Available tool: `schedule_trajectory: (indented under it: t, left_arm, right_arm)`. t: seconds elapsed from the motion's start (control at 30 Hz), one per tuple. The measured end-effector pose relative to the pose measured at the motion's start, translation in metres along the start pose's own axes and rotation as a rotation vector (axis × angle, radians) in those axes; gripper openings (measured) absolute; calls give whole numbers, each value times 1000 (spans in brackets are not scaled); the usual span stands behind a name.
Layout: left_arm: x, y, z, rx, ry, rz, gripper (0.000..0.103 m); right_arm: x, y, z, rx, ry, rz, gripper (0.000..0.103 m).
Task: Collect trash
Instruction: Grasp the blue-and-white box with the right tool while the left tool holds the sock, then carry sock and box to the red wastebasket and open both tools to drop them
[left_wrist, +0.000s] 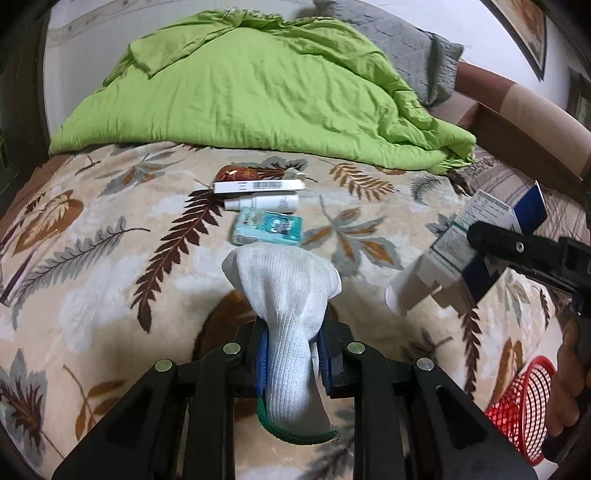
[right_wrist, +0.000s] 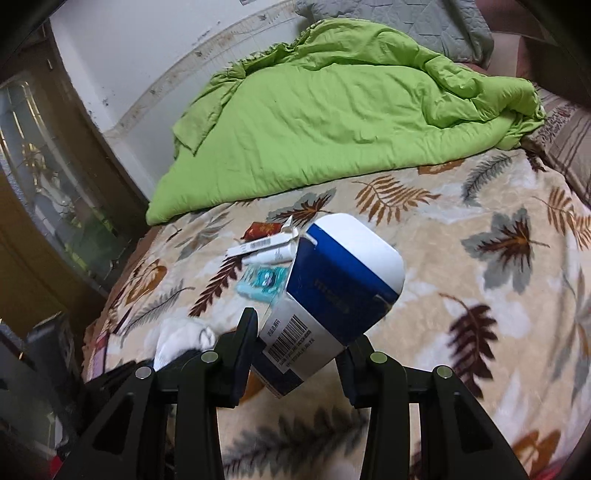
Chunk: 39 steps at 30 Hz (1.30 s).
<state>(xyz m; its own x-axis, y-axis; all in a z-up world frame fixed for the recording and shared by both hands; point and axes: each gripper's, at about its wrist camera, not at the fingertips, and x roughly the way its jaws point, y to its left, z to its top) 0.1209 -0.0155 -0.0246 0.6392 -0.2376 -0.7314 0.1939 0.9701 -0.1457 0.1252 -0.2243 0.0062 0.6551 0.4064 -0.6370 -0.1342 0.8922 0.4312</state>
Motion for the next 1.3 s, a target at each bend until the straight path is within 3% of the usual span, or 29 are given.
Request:
schedule_trajectory:
  t: [0.43,1.3]
  left_arm:
    - [-30,-34,-16,66,-13,-10,21]
    - [-46,-68,-20,125,-7,-88,21]
  right_arm:
    - [-53,-14,-40,43,-26,5,43]
    - [-109,-44,-62,119,-65,-23,43]
